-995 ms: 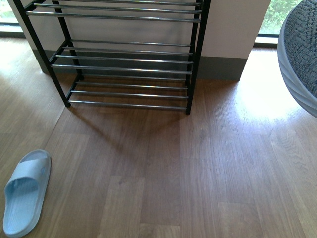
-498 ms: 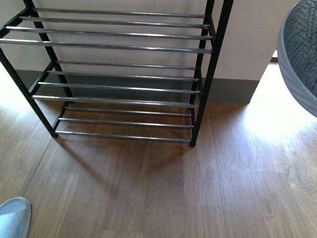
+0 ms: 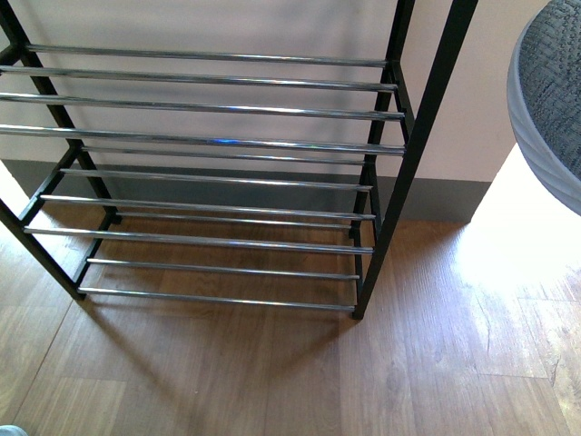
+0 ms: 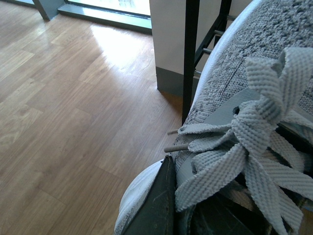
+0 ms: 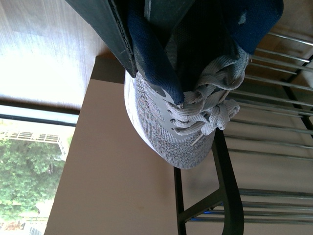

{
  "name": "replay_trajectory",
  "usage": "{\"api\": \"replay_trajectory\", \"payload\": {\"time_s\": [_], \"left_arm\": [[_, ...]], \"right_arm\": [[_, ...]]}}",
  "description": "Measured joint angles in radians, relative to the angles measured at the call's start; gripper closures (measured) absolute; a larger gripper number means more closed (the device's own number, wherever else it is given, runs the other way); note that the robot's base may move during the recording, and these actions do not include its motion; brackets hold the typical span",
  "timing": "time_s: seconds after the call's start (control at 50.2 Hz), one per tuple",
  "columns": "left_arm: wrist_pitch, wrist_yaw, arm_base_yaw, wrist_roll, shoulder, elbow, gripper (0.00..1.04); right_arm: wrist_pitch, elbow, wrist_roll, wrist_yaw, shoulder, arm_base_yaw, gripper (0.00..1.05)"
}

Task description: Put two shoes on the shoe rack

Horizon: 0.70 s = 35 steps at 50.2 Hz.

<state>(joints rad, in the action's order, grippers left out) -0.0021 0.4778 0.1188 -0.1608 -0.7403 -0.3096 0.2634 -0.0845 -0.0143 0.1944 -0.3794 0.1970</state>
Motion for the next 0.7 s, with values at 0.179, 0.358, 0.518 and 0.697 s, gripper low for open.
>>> {"api": "replay_trajectory", "payload": {"time_s": [0.179, 0.358, 0.518, 0.697], "left_arm": [[0.0, -0.002, 0.0, 0.0, 0.0, 0.001, 1.03], [0.0, 0.0, 0.0, 0.0, 0.0, 0.002, 1.03], [0.0, 0.001, 0.0, 0.0, 0.0, 0.002, 1.03], [0.0, 0.0, 0.0, 0.0, 0.0, 0.002, 1.03]], "right_arm": [[0.0, 0.0, 0.0, 0.0, -0.001, 0.0, 1.03], [0.0, 0.002, 0.0, 0.0, 0.0, 0.0, 1.03], [0.0, 0.002, 0.0, 0.0, 0.0, 0.0, 1.03], [0.0, 0.002, 0.0, 0.0, 0.0, 0.0, 1.03]]}}
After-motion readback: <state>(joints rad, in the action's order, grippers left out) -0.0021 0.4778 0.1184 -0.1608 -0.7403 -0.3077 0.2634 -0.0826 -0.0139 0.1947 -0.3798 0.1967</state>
